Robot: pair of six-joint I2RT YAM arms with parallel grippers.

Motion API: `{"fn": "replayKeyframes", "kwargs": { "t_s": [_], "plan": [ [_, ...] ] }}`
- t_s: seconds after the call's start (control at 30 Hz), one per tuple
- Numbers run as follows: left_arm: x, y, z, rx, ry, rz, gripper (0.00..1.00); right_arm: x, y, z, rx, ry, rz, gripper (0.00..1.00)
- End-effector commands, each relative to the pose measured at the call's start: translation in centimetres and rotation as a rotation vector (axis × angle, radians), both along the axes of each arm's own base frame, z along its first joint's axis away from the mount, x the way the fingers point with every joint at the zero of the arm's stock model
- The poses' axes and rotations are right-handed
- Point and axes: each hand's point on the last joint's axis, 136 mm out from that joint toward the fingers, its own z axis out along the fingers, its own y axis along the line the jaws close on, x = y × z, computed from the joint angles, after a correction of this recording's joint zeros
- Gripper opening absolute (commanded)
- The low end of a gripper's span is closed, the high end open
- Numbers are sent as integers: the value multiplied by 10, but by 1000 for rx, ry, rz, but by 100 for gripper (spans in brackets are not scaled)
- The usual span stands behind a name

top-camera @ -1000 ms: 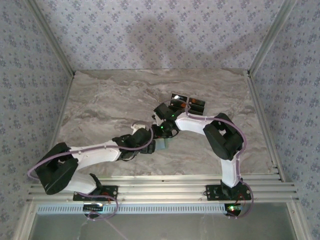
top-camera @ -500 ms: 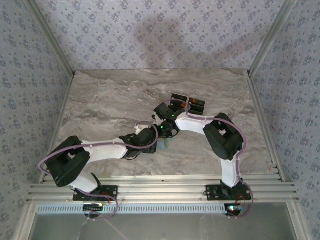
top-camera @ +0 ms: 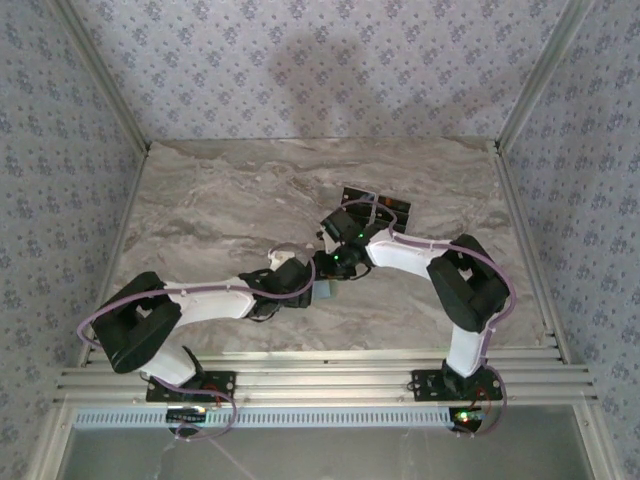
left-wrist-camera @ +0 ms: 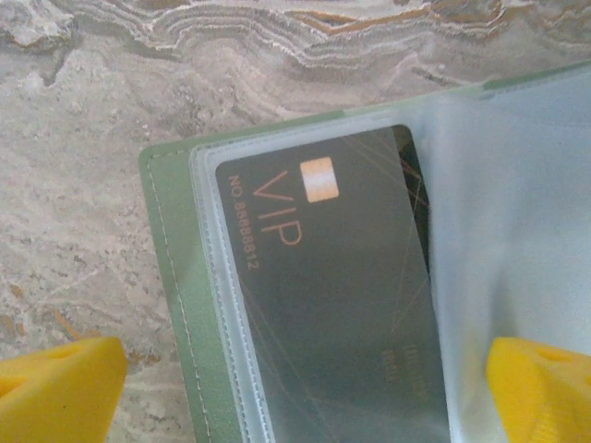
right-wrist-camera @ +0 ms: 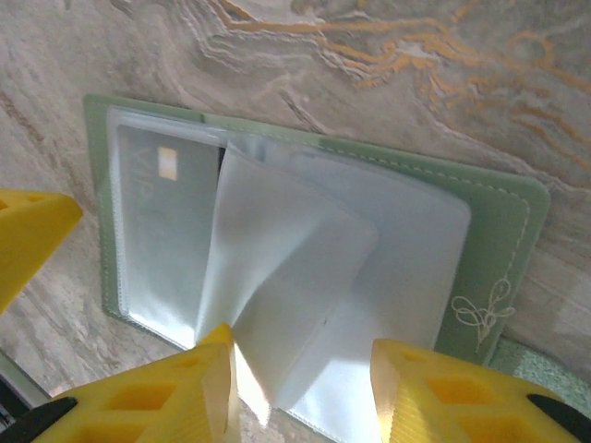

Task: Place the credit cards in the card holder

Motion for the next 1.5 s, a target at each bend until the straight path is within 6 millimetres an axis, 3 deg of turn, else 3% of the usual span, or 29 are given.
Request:
{"fn": "replayKeyframes", "kwargs": {
  "t_s": [0.0, 0.33, 0.53, 0.73, 0.77, 0.93, 1.13, 1.3, 1.47],
  "plan": [
    [-2, 7, -5, 25, -1, 19, 100, -3, -3, -9, -11, 28, -24, 46],
    [-2, 8, 0, 17, -10, 20, 100, 1, 9, -11, 10, 35, -20, 46],
    [-4, 10, 21, -25, -43, 17, 100, 1, 20, -3, 37, 35, -21, 47],
    [-11, 32, 50, -69, -109, 59, 100, -2, 33, -2, 45, 43, -14, 46],
    [-12, 36, 55, -75, -123, 67, 100, 4, 44, 9, 67, 22, -9, 47],
    [-18, 56, 72, -113, -176, 113, 100, 2, 63, 12, 63, 17, 15, 46],
    [-22, 67, 78, -138, -199, 134, 100, 0, 86, 0, 36, 34, 35, 46],
    [-23, 70, 80, -141, -206, 134, 100, -2, 93, -16, 3, 47, 33, 46],
    [-21, 73, 80, -143, -201, 143, 100, 1, 98, -5, 23, 36, 46, 46]
  ]
}}
